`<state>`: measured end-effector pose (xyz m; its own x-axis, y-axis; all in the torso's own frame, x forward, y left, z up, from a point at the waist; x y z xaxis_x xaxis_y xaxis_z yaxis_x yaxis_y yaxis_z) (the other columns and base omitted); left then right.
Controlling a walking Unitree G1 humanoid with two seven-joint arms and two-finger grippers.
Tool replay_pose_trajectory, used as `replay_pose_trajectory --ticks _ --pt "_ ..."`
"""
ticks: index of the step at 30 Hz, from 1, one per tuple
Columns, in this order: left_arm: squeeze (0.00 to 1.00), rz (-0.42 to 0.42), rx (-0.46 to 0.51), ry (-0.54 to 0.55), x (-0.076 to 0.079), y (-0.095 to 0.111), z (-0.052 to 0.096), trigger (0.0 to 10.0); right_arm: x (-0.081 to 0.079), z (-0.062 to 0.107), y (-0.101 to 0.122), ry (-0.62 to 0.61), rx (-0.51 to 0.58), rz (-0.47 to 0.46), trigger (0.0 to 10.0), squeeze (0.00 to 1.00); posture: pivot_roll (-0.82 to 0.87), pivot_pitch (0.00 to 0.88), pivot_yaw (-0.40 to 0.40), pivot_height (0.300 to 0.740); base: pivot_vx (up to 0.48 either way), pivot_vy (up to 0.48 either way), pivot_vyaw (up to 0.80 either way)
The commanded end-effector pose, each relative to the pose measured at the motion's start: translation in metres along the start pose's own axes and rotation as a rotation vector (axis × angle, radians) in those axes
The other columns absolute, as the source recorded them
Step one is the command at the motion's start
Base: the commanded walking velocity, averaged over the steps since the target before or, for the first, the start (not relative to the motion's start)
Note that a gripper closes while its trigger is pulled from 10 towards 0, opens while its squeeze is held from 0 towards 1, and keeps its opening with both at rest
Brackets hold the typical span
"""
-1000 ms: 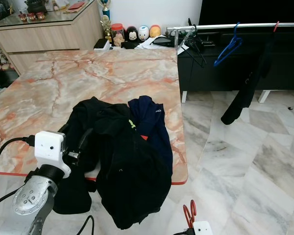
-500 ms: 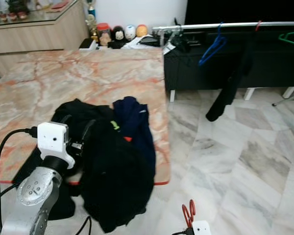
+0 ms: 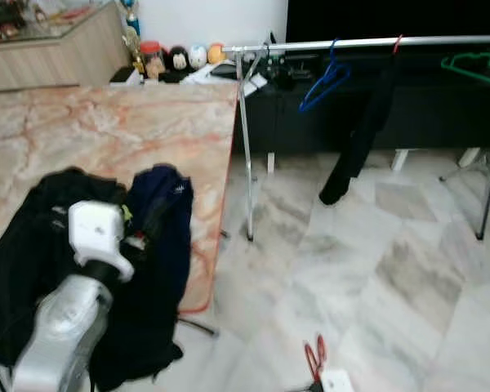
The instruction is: Hang hanger
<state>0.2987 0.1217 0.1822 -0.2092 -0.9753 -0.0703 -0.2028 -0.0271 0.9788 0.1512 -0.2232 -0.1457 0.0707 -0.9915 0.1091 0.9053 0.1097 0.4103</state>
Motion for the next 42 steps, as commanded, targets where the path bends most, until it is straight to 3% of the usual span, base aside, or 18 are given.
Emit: replay_pose_trajectory --ticks 1,19,25,30,42 --pt "0.00 -0.019 -0.009 0.013 -0.006 -0.002 0.003 10.0 -0.009 -0.001 0.004 0.016 0.014 -0.018 10.0 0.00 -0.05 0.000 0.029 0.740 0.000 -0.480 0.00" --pt "0.00 -0.026 -0.031 -0.023 0.000 -0.011 0.003 10.0 -0.007 -0.001 0.002 -0.008 0.023 -0.084 10.0 0.00 -0.06 0.000 0.032 0.740 0.000 -0.480 0.00" --pt "0.00 -0.027 -0.041 -0.030 0.002 -0.014 0.003 10.0 -0.007 -0.001 0.001 -0.009 0.021 -0.098 10.0 0.00 -0.06 0.000 0.033 0.740 0.000 -0.480 -0.58" --pt "0.00 -0.023 -0.063 -0.032 0.002 -0.019 0.002 10.0 -0.007 -0.001 0.003 -0.012 0.034 -0.118 10.0 0.00 -0.06 0.000 0.032 0.740 0.000 -0.078 0.00" --pt "0.00 -0.099 -0.342 -0.184 0.017 -0.078 -0.001 10.0 -0.004 0.000 0.013 -0.036 0.090 -0.104 10.0 0.00 -0.08 0.000 0.033 0.740 0.000 0.000 0.00"
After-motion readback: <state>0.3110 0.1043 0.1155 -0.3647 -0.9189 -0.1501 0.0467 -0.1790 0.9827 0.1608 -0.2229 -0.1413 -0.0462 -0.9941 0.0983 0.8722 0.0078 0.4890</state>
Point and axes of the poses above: a point about 5 cm out from each wrist's last joint towards the gripper, its own z axis pointing back from the gripper into the wrist, its own y axis along the axis of the wrist's last joint, x = y × z, the point moved 5 cm from there along -z, pointing out of the wrist towards the gripper, and after that the axes turned 2 degrees about z, right-handed, at the moved point
